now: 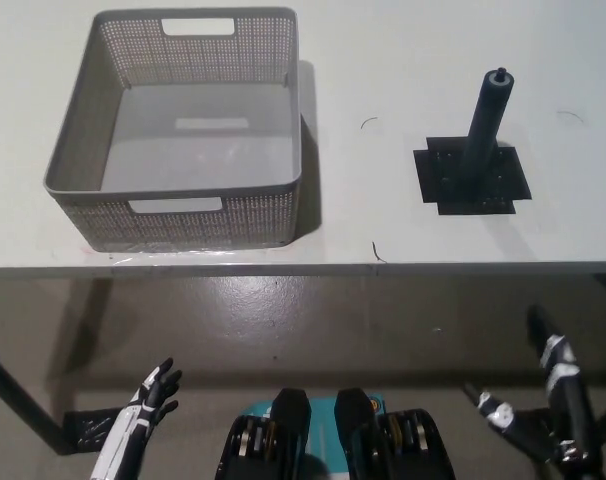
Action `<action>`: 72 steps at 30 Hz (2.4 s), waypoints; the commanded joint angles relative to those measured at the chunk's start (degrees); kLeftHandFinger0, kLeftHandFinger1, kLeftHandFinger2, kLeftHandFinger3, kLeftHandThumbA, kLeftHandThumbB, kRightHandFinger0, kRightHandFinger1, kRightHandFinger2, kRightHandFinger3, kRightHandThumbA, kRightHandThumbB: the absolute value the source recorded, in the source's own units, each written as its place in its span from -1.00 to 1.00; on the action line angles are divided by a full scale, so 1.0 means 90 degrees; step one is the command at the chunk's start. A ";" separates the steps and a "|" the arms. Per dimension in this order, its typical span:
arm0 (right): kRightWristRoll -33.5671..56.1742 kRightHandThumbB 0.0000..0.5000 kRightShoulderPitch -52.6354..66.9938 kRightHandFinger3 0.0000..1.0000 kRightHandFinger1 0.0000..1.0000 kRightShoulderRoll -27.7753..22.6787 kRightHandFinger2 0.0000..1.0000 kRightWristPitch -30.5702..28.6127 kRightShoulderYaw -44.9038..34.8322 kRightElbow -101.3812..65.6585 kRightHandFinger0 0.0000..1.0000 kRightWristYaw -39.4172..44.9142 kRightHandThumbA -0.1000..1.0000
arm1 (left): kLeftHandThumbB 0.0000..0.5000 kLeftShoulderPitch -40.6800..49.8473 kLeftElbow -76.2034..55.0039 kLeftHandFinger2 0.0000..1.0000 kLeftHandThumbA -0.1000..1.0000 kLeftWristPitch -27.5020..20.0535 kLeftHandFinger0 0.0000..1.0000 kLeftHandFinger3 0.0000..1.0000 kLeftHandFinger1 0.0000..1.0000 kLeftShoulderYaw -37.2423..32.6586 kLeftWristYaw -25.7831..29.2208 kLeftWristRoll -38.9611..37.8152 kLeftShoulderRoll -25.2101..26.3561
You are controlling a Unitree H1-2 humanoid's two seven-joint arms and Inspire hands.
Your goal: Use the right hand to pick up a electric screw driver and put it into a container on the left side
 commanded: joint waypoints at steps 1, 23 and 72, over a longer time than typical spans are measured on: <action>0.0378 0.56 -0.0187 1.00 1.00 -0.0029 1.00 -0.0293 -0.0168 -0.0822 1.00 0.0036 1.00 | -0.83 -0.0019 -0.0173 1.00 1.00 -0.0275 1.00 1.00 1.00 0.0043 -0.0071 -0.0020 0.0120; 0.0675 0.45 -0.3236 1.00 1.00 -0.0247 1.00 0.1451 -0.1165 0.0523 1.00 -0.0155 0.99 | -0.86 0.0082 0.0009 1.00 1.00 -0.0444 1.00 1.00 1.00 -0.0010 -0.0100 0.0073 0.0111; 0.0835 1.00 -0.6877 1.00 1.00 -0.0580 1.00 0.0823 -0.1105 0.6956 1.00 -0.0344 0.69 | -0.76 0.0288 -0.0021 1.00 1.00 -0.0562 1.00 1.00 1.00 -0.0047 -0.0164 0.0162 0.0222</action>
